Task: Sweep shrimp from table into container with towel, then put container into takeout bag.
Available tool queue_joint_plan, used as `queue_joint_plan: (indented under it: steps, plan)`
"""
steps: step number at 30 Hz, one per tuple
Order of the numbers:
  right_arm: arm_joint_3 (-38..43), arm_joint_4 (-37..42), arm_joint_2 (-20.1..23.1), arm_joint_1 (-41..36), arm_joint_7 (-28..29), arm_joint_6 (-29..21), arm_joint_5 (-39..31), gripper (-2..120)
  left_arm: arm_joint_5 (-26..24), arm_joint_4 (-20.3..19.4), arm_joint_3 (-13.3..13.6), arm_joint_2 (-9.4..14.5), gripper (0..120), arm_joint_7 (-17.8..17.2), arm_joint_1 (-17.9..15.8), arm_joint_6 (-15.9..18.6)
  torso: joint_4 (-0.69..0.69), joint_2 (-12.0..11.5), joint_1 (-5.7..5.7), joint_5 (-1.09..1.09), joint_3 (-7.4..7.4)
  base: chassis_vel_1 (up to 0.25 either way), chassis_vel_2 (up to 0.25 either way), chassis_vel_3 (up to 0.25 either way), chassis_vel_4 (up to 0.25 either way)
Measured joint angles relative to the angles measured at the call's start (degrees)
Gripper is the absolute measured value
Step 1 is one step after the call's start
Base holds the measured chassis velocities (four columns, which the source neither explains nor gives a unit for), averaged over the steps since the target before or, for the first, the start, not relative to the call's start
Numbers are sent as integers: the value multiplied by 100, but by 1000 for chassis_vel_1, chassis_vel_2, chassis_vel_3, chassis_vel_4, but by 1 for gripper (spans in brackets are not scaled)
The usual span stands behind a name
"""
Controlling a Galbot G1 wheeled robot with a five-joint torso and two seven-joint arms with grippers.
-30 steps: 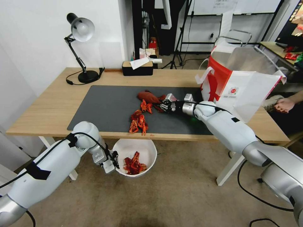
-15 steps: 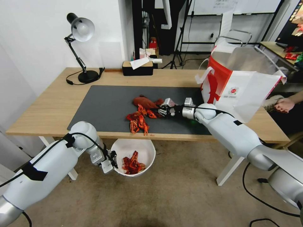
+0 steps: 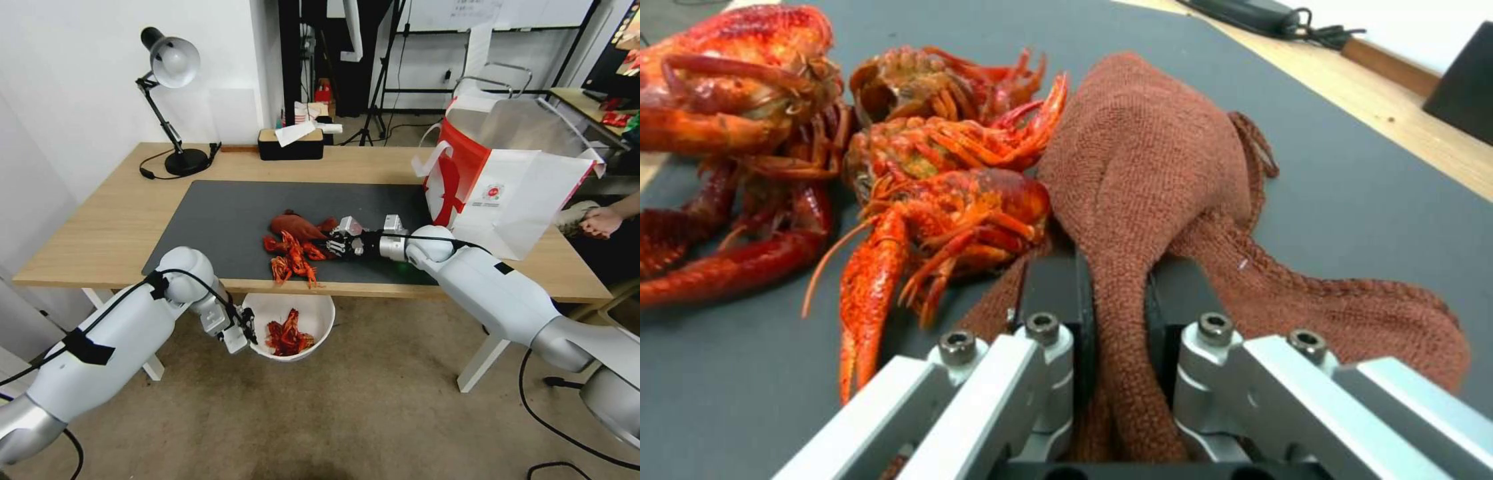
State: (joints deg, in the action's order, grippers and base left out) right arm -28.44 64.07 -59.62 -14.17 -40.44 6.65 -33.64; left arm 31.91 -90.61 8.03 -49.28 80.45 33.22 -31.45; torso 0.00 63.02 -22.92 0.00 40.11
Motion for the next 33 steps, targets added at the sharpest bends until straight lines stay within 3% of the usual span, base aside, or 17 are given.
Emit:
queue_joint_plan:
  steps: [13, 33]
  plan:
    - [65, 335, 211, -265, -27, 76, -15, 8, -67, 9, 37, 157, 0, 37, -74, 4, 3, 0, 0, 0, -1, 0, 0, 0, 0]
    - [71, 562, 410, -430, -96, 140, -52, 8, -77, 0, 97, 167, 0, 33, -72, -33, 0, 1, 0, 0, -1, 0, 0, 0, 0]
